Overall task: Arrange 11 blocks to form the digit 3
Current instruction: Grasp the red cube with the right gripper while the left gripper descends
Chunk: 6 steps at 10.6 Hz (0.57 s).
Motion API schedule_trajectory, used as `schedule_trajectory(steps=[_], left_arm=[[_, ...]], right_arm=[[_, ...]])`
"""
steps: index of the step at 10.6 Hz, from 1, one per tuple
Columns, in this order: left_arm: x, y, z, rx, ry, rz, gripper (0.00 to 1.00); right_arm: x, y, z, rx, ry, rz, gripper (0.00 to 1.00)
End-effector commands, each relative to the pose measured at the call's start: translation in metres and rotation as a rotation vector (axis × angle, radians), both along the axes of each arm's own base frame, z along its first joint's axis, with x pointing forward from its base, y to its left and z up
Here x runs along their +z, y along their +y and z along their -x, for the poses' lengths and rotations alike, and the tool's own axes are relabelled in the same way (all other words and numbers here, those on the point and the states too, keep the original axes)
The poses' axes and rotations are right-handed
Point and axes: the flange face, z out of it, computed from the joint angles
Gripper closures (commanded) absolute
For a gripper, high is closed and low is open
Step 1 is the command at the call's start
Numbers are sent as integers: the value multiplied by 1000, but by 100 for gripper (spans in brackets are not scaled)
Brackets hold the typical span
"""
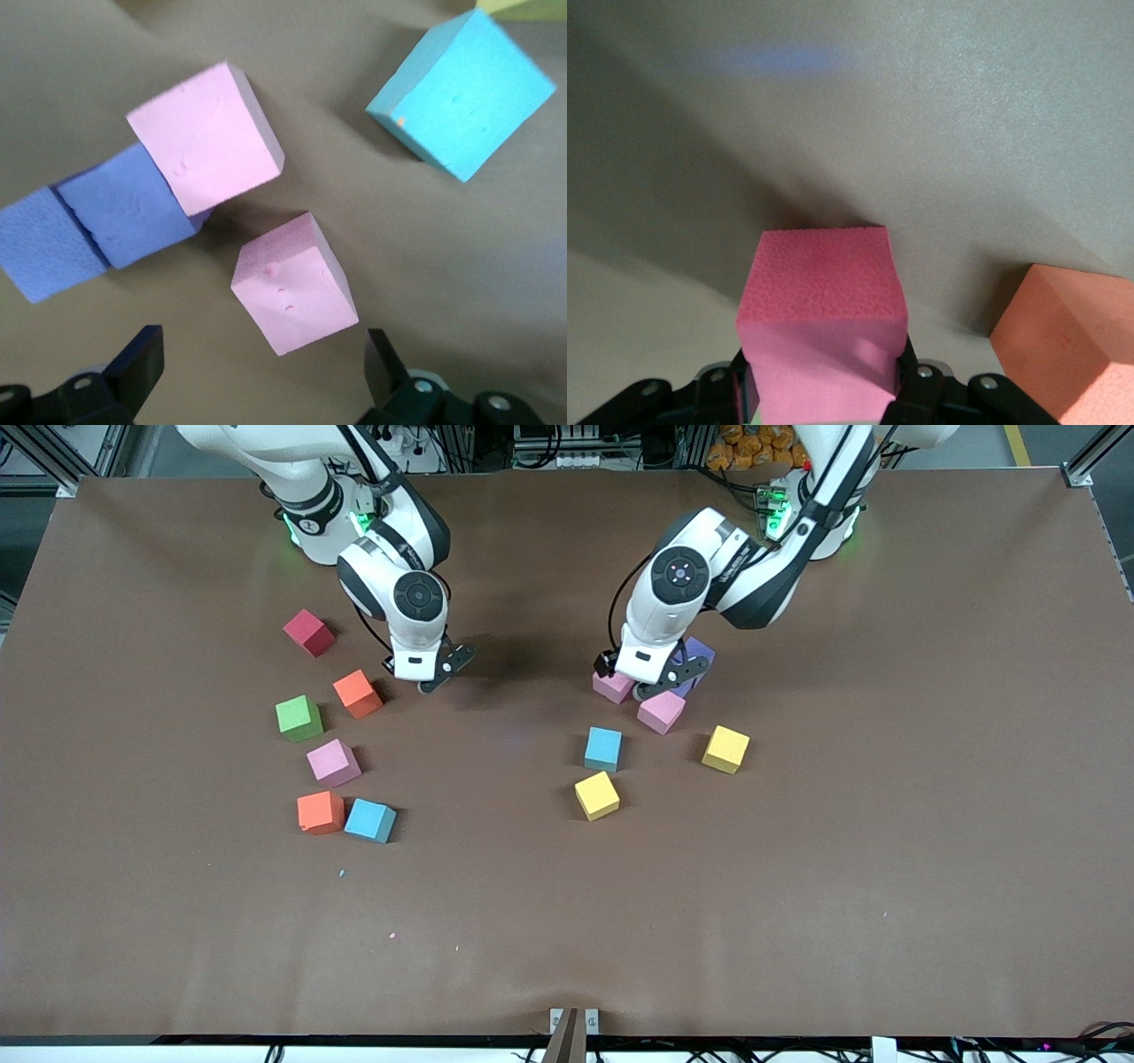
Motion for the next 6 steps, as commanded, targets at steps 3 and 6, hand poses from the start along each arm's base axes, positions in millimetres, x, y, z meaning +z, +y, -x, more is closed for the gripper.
schedule_trajectory(steps=[3, 6], left_arm=[[-23, -4, 19, 81, 16, -2, 0], [-40, -18, 39, 168, -25, 19, 0]], right_arm=[[40, 37, -3, -273, 62, 35, 87], [59, 84, 3, -437, 36, 10, 88]])
